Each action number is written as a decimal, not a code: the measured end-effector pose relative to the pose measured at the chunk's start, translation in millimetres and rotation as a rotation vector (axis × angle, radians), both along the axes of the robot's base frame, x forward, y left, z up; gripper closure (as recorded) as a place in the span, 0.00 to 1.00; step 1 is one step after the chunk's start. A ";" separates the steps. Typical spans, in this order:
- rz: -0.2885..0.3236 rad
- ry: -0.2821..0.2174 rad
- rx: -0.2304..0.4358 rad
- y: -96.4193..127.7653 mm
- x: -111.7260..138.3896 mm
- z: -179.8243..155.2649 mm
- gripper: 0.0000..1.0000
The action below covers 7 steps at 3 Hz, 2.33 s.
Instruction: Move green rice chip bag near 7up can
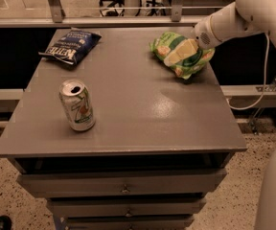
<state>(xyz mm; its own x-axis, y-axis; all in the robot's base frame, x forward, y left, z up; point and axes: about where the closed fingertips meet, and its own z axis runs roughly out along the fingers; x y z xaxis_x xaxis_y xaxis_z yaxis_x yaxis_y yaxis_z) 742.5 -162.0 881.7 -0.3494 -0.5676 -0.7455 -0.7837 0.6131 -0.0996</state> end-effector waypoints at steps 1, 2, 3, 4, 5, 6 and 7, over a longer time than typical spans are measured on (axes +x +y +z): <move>-0.032 0.037 0.009 -0.1 9.7 -15.3 0.16; -0.049 0.050 0.017 -1.4 12.6 -21.6 0.39; -0.021 0.021 0.043 4.1 6.4 -4.6 0.70; 0.022 -0.004 0.060 12.3 -2.8 12.1 0.94; 0.100 -0.010 0.069 26.9 -20.5 27.9 1.00; 0.197 0.040 0.044 47.2 -51.6 34.3 1.00; 0.292 0.137 0.040 77.8 -102.6 33.1 1.00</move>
Offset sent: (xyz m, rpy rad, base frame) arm 0.0145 -0.0090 -0.0226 0.0256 0.0564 -0.0779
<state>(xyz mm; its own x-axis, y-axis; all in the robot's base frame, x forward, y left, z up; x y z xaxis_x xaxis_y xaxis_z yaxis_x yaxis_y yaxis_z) 639.8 -84.2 914.8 -0.2748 -0.6296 -0.7267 -0.9316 0.3615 0.0392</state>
